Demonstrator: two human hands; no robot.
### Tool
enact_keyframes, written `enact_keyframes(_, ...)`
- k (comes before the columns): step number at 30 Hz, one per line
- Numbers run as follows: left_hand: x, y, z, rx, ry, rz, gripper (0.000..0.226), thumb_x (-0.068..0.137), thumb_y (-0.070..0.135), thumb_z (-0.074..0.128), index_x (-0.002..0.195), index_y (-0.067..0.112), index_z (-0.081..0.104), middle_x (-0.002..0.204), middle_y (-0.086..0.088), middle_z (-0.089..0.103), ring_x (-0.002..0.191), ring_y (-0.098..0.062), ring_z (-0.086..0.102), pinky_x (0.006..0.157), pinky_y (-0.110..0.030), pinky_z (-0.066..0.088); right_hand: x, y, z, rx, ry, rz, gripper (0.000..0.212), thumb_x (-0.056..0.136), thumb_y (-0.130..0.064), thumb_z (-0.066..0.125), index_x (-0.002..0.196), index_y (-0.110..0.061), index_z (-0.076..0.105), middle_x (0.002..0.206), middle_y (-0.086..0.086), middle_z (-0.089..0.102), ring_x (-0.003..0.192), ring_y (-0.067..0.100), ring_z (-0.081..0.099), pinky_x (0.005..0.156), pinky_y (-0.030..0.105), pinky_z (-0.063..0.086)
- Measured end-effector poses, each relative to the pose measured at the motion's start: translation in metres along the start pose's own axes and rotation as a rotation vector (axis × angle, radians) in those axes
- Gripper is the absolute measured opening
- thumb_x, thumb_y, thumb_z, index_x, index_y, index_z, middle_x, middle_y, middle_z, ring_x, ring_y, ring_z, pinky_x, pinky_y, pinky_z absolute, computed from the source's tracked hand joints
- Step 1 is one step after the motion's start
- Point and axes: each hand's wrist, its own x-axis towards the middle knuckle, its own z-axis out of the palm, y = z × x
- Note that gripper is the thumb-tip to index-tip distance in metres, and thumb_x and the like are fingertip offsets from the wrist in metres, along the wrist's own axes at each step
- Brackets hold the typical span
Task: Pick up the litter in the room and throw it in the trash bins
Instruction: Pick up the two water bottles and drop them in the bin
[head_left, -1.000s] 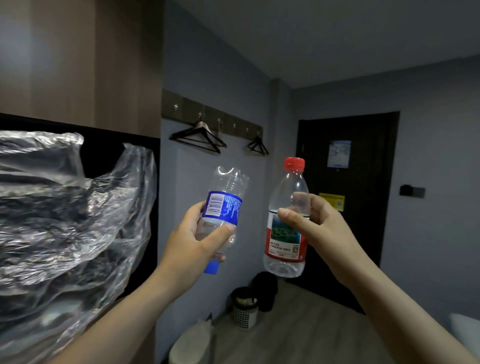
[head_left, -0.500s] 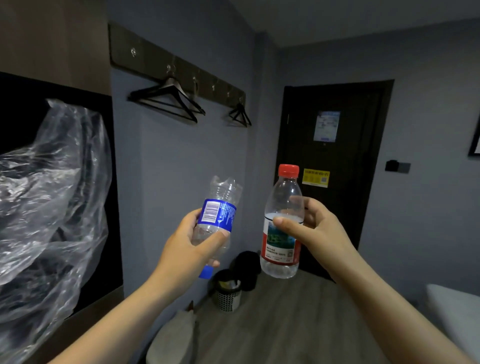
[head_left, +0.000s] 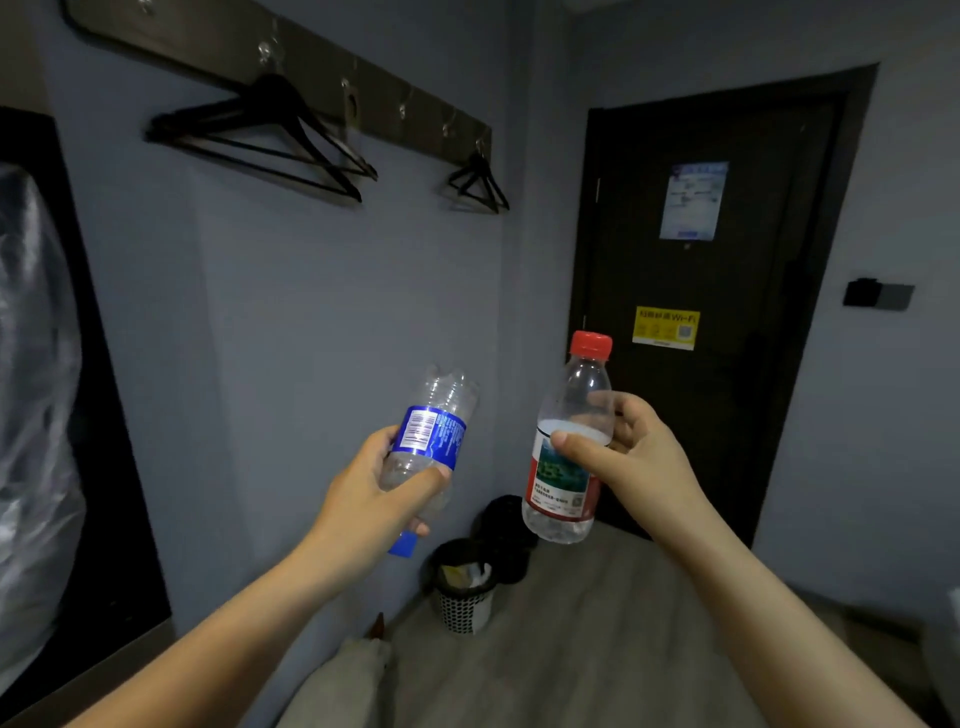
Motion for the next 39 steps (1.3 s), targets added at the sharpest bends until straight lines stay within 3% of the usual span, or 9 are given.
enact_keyframes(3, 0.039, -0.02, 0.025, -0.023, -0.01, -0.048, 0.04, 0.065, 0.039, 0.066, 0.103, 0.037, 0.055, 0.087, 0.005, 0.069, 0.058, -0.014, 0.064, 0.055, -0.023, 0.055, 0.035, 0.03, -0.014, 0.003, 0.005, 0.029, 0.046, 0.073, -0.029, 0.079, 0.107, -0.04, 0.05, 0.108, -0.011, 0.065, 0.095, 0.003, 0.065, 0.062, 0.013, 0.052)
enact_keyframes(7, 0.086, -0.052, 0.053, -0.047, -0.025, -0.095, 0.042, 0.064, 0.038, 0.067, 0.105, 0.035, 0.055, 0.091, 0.002, 0.068, 0.063, -0.017, 0.064, 0.062, -0.034, 0.057, 0.071, 0.071, -0.027, 0.002, 0.004, 0.09, 0.051, 0.073, -0.026, 0.079, 0.114, -0.034, 0.049, 0.11, -0.009, 0.065, 0.098, 0.009, 0.065, 0.07, 0.019, 0.053)
enact_keyframes(10, 0.119, -0.077, 0.071, -0.041, -0.017, -0.129, 0.048, 0.063, 0.037, 0.067, 0.109, 0.031, 0.055, 0.09, 0.0, 0.068, 0.064, -0.018, 0.064, 0.064, -0.039, 0.058, 0.097, 0.101, -0.032, -0.006, 0.014, 0.128, 0.05, 0.071, -0.026, 0.079, 0.111, -0.037, 0.05, 0.106, -0.011, 0.066, 0.093, 0.005, 0.066, 0.066, 0.017, 0.052)
enact_keyframes(17, 0.218, -0.139, 0.089, -0.029, -0.021, -0.191, 0.056, 0.06, 0.038, 0.067, 0.114, 0.028, 0.053, 0.095, -0.001, 0.067, 0.063, -0.013, 0.066, 0.05, -0.023, 0.053, 0.183, 0.175, -0.021, -0.053, -0.009, 0.194, 0.056, 0.071, -0.027, 0.08, 0.118, -0.03, 0.049, 0.107, -0.01, 0.066, 0.092, 0.006, 0.067, 0.066, 0.018, 0.053)
enact_keyframes(21, 0.285, -0.179, 0.087, -0.066, -0.08, -0.253, 0.061, 0.059, 0.038, 0.071, 0.116, 0.026, 0.054, 0.095, -0.006, 0.066, 0.065, -0.016, 0.063, 0.059, -0.032, 0.053, 0.244, 0.221, -0.003, -0.063, -0.032, 0.245, 0.055, 0.071, -0.021, 0.08, 0.117, -0.028, 0.049, 0.104, -0.008, 0.066, 0.087, 0.003, 0.068, 0.061, 0.015, 0.053)
enact_keyframes(26, 0.364, -0.232, 0.085, -0.016, -0.098, -0.337, 0.055, 0.056, 0.044, 0.07, 0.106, 0.025, 0.057, 0.074, -0.003, 0.068, 0.058, -0.017, 0.062, 0.058, -0.034, 0.054, 0.312, 0.276, 0.015, -0.09, -0.051, 0.316, 0.056, 0.072, -0.02, 0.08, 0.117, -0.025, 0.047, 0.105, -0.006, 0.065, 0.09, 0.008, 0.068, 0.063, 0.018, 0.054)
enact_keyframes(31, 0.419, -0.277, 0.102, 0.073, -0.08, -0.428, 0.06, 0.06, 0.042, 0.07, 0.114, 0.022, 0.054, 0.087, -0.009, 0.069, 0.061, -0.026, 0.067, 0.061, -0.039, 0.056, 0.367, 0.333, 0.019, -0.121, -0.044, 0.376, 0.052, 0.073, -0.018, 0.08, 0.114, -0.022, 0.048, 0.102, -0.006, 0.063, 0.088, 0.009, 0.066, 0.067, 0.02, 0.052)
enact_keyframes(36, 0.475, -0.312, 0.13, 0.19, -0.07, -0.483, 0.048, 0.072, 0.035, 0.076, 0.111, 0.019, 0.054, 0.085, -0.005, 0.068, 0.054, -0.013, 0.066, 0.047, -0.02, 0.051, 0.427, 0.393, 0.011, -0.073, -0.098, 0.398, 0.043, 0.075, -0.018, 0.078, 0.103, -0.035, 0.049, 0.102, -0.007, 0.063, 0.088, 0.007, 0.065, 0.066, 0.019, 0.051)
enact_keyframes(39, 0.504, -0.327, 0.144, 0.296, -0.084, -0.52, 0.057, 0.065, 0.048, 0.073, 0.112, 0.023, 0.053, 0.095, 0.001, 0.065, 0.072, -0.014, 0.067, 0.061, -0.026, 0.058, 0.465, 0.432, 0.007, -0.081, -0.155, 0.41, 0.043, 0.076, -0.017, 0.077, 0.098, -0.039, 0.047, 0.1, -0.01, 0.06, 0.087, 0.006, 0.062, 0.066, 0.018, 0.049)
